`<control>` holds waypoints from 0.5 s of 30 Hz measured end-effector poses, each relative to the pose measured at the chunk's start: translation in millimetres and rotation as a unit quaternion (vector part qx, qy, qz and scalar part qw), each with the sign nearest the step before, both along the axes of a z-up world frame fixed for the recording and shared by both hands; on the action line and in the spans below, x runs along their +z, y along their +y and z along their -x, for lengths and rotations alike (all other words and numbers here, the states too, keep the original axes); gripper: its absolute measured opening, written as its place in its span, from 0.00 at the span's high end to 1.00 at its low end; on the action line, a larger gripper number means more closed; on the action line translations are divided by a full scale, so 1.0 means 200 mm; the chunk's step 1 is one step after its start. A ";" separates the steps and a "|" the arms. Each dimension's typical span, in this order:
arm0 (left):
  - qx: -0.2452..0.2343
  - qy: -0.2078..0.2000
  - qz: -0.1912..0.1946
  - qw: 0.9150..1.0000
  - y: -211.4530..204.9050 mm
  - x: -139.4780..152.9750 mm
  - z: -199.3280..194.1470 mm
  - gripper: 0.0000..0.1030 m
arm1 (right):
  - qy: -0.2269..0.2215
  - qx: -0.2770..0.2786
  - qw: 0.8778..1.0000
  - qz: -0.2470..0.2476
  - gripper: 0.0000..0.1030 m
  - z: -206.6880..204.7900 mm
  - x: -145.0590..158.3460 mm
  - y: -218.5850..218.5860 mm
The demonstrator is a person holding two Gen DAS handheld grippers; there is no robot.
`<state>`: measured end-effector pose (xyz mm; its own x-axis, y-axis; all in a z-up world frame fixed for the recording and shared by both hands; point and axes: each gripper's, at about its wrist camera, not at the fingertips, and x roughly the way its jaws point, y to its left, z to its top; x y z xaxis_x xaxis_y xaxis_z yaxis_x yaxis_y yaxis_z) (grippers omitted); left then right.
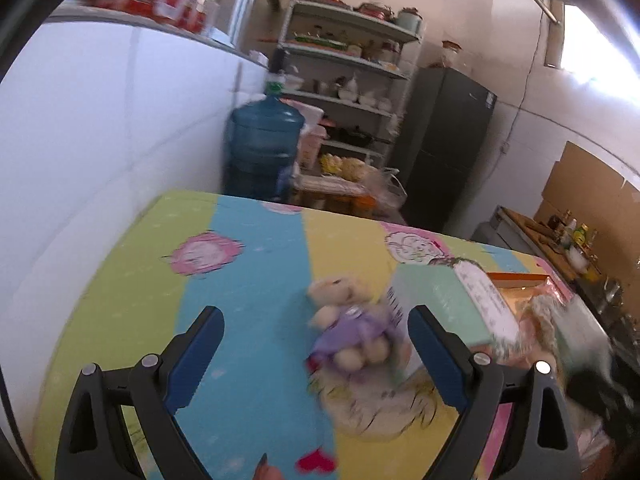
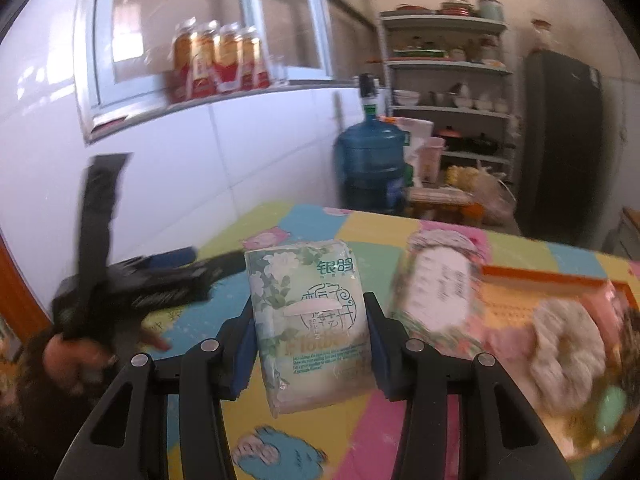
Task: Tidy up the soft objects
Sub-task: 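Grasp the teddy bear in the purple dress with the left gripper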
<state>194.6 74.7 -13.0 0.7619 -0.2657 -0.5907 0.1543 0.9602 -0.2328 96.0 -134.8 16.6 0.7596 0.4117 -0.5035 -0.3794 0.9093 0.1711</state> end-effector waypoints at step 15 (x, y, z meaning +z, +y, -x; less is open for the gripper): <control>-0.022 0.102 0.061 0.993 -0.09 -0.32 -0.28 0.32 | 0.019 0.004 0.999 -0.037 0.52 0.02 -0.09 -0.23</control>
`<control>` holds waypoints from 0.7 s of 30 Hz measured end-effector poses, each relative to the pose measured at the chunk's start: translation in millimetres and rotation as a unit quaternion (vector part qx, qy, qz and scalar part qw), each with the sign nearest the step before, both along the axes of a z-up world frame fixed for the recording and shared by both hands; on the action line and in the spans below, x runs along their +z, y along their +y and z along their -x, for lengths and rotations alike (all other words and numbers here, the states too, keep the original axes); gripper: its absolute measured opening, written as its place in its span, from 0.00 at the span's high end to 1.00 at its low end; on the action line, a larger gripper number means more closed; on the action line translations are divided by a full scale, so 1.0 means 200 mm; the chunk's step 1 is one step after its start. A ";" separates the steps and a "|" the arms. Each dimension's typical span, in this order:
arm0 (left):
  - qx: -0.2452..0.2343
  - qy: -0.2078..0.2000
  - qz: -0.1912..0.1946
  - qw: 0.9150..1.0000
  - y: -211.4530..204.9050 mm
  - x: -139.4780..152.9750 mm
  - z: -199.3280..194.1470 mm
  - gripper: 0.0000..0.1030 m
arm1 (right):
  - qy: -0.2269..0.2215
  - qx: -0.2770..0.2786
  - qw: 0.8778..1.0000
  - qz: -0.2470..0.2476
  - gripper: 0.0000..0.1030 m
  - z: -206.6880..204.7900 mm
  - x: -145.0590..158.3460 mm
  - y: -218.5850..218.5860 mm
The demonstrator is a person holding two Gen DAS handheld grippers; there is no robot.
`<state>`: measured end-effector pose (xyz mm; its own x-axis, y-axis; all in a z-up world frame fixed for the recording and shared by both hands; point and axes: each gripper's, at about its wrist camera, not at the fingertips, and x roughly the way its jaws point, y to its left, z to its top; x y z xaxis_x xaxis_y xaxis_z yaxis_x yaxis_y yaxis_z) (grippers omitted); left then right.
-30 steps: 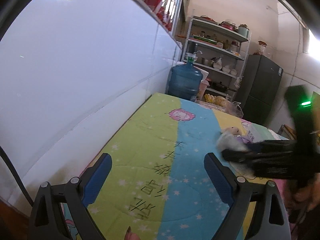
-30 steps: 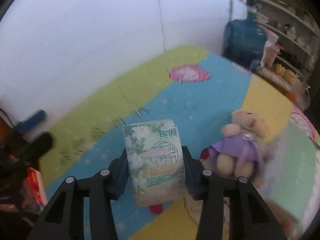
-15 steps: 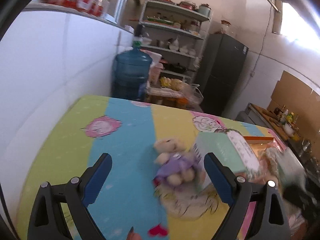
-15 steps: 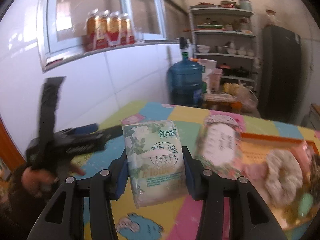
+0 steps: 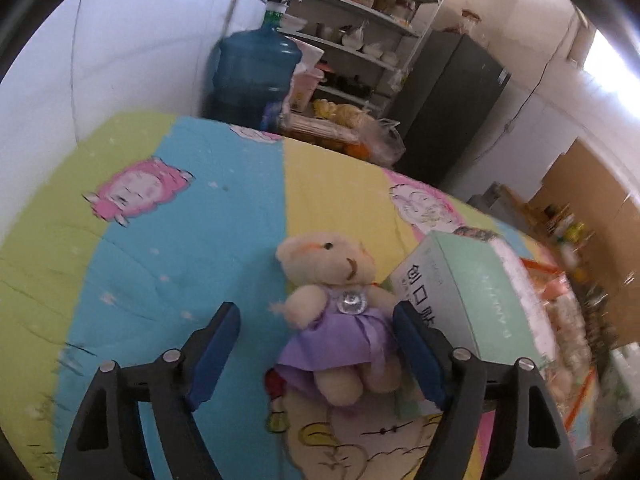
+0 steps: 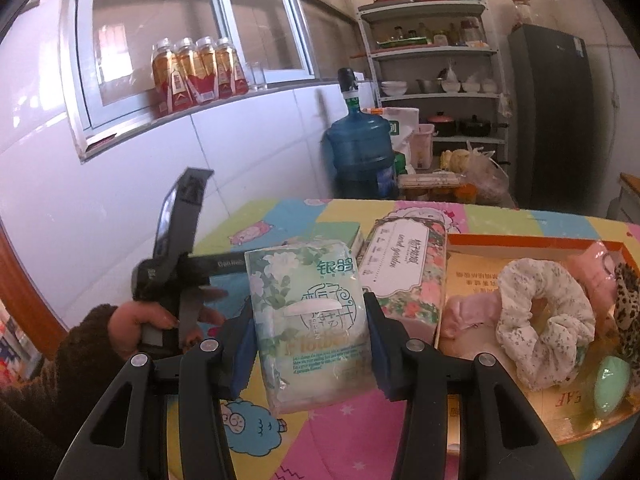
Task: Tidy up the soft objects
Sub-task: 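Grasp the teddy bear in the purple dress with the left gripper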
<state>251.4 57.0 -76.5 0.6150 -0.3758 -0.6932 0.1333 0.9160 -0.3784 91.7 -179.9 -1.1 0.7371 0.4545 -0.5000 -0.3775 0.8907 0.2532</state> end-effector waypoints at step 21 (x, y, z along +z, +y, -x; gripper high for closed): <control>0.005 -0.092 -0.006 0.996 0.03 0.16 0.15 0.80 | 0.013 -0.002 1.000 -0.001 0.52 -0.03 -0.03 0.02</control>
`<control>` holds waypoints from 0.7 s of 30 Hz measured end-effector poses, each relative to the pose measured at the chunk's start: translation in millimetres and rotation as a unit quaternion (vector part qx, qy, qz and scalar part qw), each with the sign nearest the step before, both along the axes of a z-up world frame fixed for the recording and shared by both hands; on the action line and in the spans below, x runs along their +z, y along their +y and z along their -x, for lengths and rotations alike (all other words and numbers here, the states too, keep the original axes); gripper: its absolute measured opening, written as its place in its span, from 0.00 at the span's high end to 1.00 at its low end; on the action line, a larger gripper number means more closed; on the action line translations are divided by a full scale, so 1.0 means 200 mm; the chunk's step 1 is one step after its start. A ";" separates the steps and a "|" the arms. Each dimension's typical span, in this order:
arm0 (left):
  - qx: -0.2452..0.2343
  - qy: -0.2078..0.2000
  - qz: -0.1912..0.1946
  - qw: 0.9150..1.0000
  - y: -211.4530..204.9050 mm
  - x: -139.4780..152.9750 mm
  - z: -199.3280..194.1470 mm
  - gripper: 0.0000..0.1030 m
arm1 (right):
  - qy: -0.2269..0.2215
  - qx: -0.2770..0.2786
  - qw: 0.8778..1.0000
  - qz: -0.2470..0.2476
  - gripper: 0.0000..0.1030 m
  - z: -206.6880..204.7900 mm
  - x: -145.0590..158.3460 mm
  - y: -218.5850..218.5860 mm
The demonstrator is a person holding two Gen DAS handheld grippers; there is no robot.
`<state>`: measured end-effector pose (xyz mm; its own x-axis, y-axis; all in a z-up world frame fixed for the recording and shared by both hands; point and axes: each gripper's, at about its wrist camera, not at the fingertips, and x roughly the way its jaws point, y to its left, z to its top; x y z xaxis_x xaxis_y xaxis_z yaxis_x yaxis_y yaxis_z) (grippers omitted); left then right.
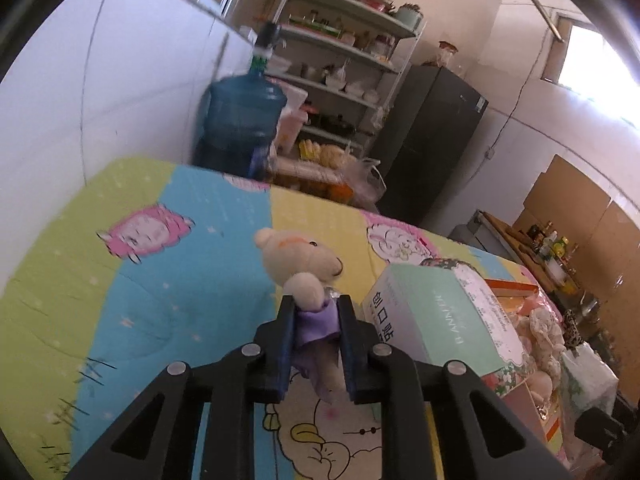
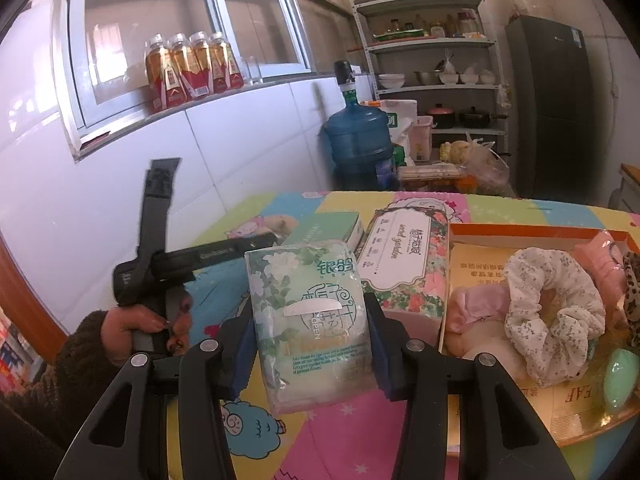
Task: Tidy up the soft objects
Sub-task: 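Grasp the teddy bear in the purple dress with the left gripper, then carry the teddy bear with the left gripper while the right gripper carries the tissue pack over the box lid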
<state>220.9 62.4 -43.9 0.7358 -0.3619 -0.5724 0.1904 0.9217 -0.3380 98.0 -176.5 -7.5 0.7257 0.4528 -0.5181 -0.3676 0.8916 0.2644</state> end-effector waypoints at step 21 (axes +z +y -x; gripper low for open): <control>-0.012 -0.101 -0.016 0.995 -0.09 0.38 0.53 0.80 | -0.023 -0.010 1.000 -0.005 0.52 0.09 0.06 -0.04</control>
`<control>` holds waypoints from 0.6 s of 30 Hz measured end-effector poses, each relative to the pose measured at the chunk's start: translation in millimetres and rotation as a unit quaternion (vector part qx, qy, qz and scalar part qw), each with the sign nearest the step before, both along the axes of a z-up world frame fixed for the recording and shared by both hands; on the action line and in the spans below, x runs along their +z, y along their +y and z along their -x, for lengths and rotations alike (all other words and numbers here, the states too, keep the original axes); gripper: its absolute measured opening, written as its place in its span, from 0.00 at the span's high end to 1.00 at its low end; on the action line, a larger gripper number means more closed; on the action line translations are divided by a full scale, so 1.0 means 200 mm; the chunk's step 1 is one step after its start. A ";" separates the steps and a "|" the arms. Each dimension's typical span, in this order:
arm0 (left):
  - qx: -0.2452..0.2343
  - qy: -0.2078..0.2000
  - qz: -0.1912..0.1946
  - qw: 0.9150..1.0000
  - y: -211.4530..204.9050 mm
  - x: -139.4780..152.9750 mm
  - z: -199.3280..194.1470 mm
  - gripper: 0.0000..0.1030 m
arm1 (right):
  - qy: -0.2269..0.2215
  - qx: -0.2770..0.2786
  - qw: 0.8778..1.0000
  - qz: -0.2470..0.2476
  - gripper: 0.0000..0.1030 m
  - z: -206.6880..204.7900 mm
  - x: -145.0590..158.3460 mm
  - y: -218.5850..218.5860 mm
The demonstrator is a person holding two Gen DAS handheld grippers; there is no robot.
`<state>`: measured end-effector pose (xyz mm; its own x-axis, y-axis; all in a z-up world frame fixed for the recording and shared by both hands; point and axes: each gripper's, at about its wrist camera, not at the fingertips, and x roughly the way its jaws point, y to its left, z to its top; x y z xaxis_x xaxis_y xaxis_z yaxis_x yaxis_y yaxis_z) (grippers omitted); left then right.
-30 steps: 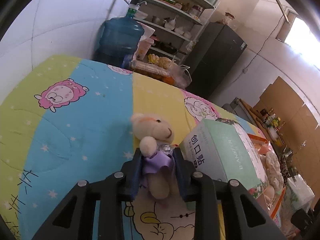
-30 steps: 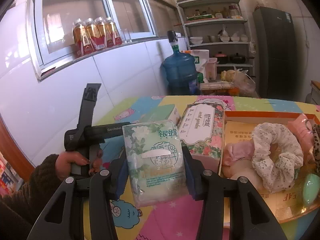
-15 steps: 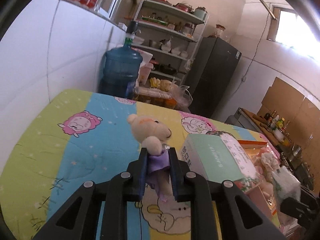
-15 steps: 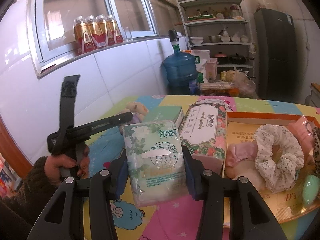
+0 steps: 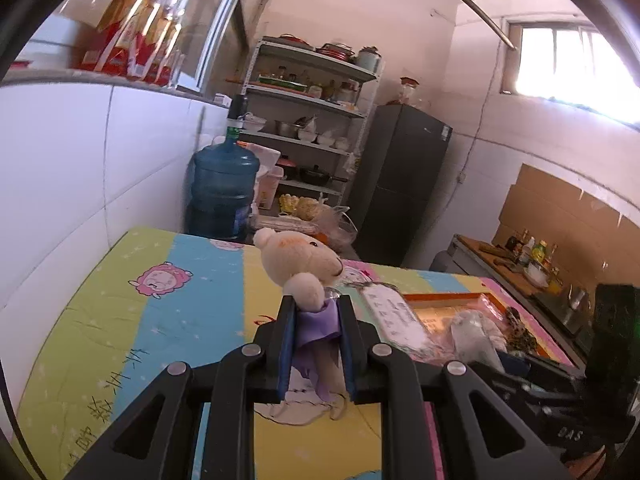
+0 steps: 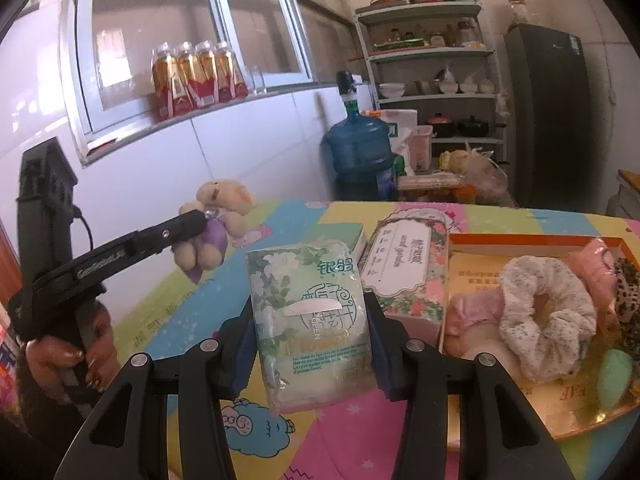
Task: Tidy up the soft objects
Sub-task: 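Carry the teddy bear with the left gripper while the right gripper carries the tissue pack over the box lid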
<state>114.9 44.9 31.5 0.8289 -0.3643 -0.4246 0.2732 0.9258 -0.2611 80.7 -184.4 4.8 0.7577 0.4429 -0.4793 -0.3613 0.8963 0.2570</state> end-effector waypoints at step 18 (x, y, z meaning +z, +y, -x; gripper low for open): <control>-0.068 0.012 -0.014 0.998 -0.52 -0.04 0.07 0.80 | -0.024 -0.078 0.996 -0.020 0.52 0.18 0.03 -0.43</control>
<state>101.5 -59.1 22.8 0.7628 -0.4602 -0.4543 0.3903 0.8878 -0.2439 43.9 -271.0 10.8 0.8402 0.3355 -0.4260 -0.2303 0.9320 0.2797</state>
